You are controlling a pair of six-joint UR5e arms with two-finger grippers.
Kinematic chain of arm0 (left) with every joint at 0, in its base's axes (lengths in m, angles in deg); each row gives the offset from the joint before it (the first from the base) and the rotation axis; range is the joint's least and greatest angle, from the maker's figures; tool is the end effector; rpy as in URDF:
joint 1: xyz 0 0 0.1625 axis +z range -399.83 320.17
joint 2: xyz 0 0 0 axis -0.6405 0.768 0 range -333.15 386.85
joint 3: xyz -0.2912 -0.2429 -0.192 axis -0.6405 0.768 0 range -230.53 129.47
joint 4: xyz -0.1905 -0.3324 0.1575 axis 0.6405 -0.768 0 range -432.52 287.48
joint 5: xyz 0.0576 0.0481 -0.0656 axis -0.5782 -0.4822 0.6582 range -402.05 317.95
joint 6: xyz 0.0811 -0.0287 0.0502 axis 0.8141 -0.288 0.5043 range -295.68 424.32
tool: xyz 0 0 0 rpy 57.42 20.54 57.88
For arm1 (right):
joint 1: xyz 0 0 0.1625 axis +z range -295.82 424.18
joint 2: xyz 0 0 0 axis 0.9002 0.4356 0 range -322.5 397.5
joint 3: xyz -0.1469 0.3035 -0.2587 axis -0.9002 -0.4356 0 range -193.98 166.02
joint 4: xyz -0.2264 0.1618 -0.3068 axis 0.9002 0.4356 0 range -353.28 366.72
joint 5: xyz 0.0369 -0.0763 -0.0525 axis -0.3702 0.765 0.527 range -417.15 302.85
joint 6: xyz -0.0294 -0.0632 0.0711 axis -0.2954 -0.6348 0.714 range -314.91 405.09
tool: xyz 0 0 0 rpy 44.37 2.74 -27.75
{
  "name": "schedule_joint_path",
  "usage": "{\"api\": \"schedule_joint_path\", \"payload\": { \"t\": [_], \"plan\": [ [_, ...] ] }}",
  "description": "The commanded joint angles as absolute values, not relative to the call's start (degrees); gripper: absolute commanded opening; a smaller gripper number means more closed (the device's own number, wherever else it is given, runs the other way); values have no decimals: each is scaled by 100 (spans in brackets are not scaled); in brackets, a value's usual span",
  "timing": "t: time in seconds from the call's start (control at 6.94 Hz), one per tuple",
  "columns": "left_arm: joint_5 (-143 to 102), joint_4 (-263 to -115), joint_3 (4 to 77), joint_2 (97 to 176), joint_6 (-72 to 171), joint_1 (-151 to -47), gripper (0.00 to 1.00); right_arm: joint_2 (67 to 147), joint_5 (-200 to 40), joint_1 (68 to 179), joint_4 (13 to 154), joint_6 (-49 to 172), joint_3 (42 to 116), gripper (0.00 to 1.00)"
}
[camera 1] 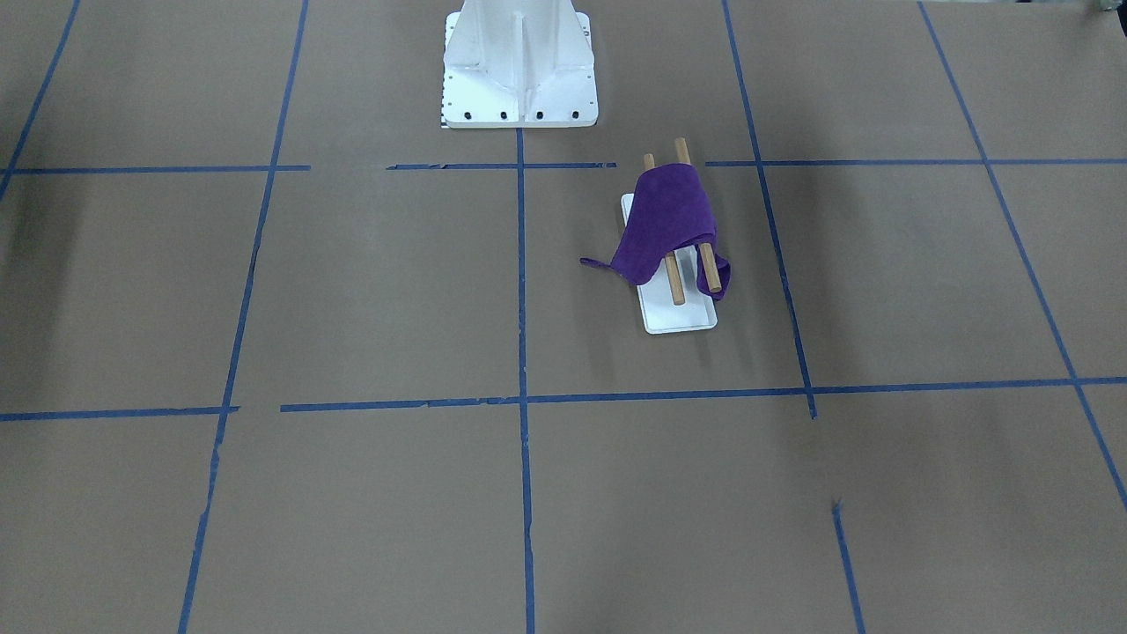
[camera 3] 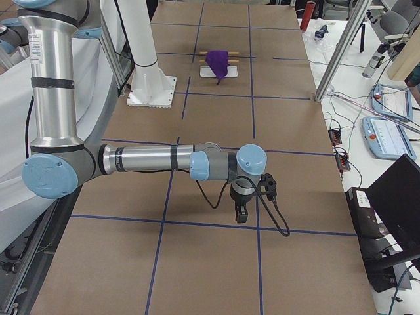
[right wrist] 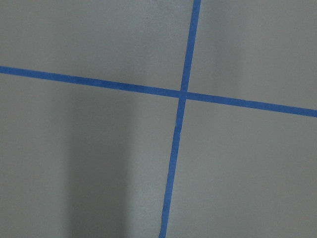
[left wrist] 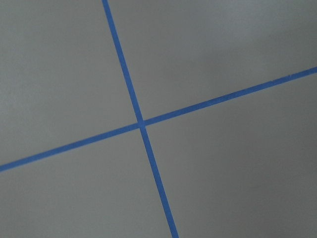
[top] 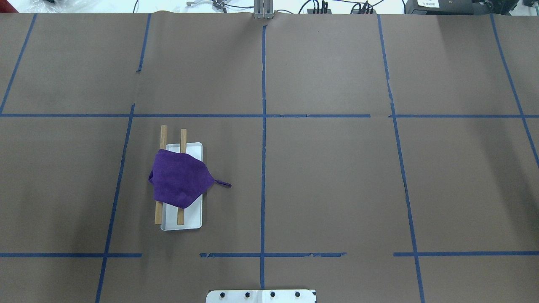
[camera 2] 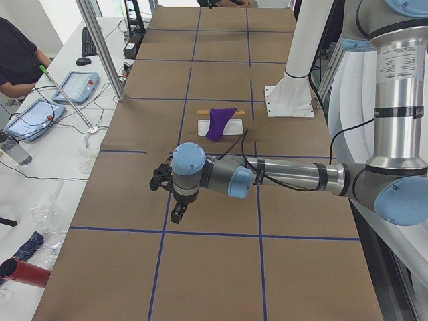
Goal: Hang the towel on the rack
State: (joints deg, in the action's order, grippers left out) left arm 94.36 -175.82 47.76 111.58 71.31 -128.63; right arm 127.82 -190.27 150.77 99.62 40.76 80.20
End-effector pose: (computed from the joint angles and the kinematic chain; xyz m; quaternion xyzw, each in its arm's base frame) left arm -0.0513 -0.4687 0.6030 0.1500 0.3829 0.1207 0.9035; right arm 0.0361 -0.4928 0.6321 0.0107 -0.3674 -0.0658 0.9277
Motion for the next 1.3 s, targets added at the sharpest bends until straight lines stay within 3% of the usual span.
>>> {"api": "schedule_joint_path", "payload": {
  "t": [0.0, 0.58, 1.15],
  "plan": [
    [9427, -17781, 4773, 11009, 7152, -12868, 100, 12838, -19057, 15075, 9962, 4052, 8050, 100],
    [9444, -18209, 5107, 10544, 7161, -12877, 100, 12846, -19136, 15075, 9962, 4113, 8268, 100],
    [9444, -18335, 4949, 10560, 7126, -12868, 100, 12962, -19226, 14927, 9971, 4105, 8305, 100]
  ]
}}
